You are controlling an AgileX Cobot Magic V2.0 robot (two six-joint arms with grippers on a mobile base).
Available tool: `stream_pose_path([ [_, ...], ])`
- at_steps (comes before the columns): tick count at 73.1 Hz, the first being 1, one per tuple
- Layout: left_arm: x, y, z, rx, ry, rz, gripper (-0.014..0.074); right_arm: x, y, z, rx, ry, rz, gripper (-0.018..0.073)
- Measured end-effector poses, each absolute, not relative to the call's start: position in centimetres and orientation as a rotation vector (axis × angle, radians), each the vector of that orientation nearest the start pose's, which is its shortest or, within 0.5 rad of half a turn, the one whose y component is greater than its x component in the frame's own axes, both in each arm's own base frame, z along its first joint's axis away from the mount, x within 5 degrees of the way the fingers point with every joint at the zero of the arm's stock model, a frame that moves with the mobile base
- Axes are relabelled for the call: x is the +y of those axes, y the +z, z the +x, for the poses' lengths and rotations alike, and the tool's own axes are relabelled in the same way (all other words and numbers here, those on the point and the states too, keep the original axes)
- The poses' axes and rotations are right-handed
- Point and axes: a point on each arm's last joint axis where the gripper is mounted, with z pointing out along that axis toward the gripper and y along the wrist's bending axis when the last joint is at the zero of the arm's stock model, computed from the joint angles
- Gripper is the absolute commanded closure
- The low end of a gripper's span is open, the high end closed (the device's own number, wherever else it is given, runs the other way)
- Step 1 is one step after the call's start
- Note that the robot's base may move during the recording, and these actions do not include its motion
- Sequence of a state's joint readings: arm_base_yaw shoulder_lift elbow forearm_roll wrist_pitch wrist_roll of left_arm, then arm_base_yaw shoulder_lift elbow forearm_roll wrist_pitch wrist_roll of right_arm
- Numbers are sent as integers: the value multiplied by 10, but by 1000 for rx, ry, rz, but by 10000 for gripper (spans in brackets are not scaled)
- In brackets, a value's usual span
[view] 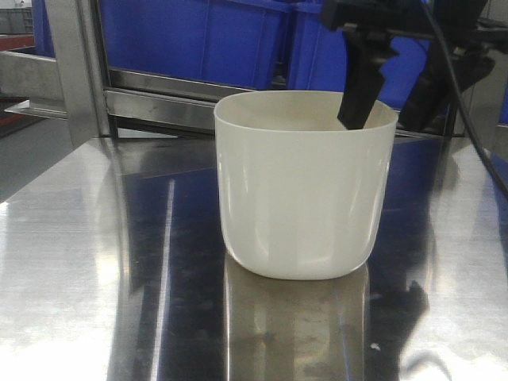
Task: Move white bin to right shelf second layer
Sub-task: 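Lower the right gripper into the white bin and close on its rim, then lift the white bin off the shelf with the right gripper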
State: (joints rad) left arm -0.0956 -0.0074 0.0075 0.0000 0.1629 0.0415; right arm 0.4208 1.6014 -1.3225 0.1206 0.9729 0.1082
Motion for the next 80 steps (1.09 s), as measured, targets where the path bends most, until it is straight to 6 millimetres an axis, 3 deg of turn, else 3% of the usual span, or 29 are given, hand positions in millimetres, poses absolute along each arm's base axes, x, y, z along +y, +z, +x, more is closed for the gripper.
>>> stream_pose_path([
  [29, -5, 196, 56, 1643, -41, 113, 512, 157, 261, 315, 2815, 277, -392, 52],
  [42, -5, 196, 56, 1643, -41, 113, 512, 158, 258, 317, 2815, 277, -390, 63],
  [50, -5, 196, 56, 1643, -41, 113, 512, 159, 259, 318, 2802, 281, -388, 153],
  [64, -5, 196, 56, 1643, -41, 113, 512, 159, 259, 321, 2778, 276, -388, 524],
  [80, -5, 196, 56, 1643, -41, 113, 512, 158, 273, 326, 2713, 212, -432, 505],
])
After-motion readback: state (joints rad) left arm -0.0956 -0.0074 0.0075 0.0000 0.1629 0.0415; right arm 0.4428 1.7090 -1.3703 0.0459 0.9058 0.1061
